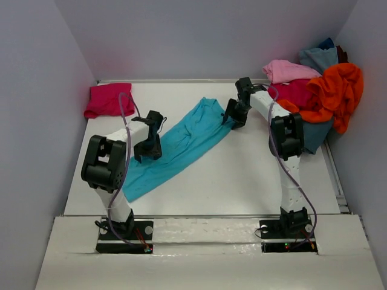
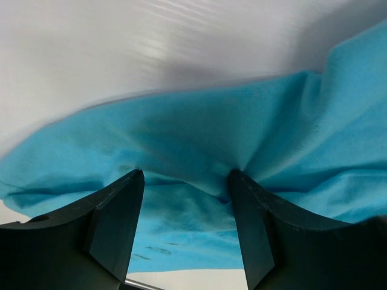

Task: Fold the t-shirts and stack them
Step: Fold the tshirt

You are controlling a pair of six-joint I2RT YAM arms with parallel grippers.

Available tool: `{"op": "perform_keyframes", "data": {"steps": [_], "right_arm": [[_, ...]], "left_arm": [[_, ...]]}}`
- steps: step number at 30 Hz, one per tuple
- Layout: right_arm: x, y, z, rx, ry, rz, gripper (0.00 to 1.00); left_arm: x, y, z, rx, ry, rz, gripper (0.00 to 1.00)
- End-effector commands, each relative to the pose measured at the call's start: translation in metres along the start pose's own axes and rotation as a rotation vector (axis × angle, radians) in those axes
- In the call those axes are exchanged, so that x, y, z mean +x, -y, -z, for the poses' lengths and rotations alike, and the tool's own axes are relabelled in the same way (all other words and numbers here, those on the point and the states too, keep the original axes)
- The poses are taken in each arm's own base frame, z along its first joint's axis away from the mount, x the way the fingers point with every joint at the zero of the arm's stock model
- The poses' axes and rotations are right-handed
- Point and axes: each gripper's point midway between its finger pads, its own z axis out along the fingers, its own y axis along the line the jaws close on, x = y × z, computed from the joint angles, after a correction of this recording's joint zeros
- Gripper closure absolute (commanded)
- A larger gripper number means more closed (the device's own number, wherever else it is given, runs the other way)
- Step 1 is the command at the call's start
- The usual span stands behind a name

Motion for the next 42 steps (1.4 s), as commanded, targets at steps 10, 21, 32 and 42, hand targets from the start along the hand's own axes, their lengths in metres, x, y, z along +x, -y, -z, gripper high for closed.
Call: {"op": "perform_keyframes", "data": {"steps": [10,21,32,42], "right_arm": [[-0.046,0.0,-0.016,-0.015,0.022,0.028,0.37],[-0.073,0.006,-0.027,-0.07,0.054,0.061,0.34],[-0.073,0.001,0.031,-0.081,0.119,0.102,0.34],[-0.007,0.002,0.059,-0.025,0.066,0.138,0.34]], "left_arm": [[0.098,0.047,0.008,0.038,-0.256,-0.282,0.29],[0.12,0.097,0.04,0.128,-0.286,-0.431,0.3],[0.054,0.121,0.093,0.153,-0.031,-0.286,0.26],[-0.019,0.135,0.136,0.179,0.191,-0.241,0.25]]}}
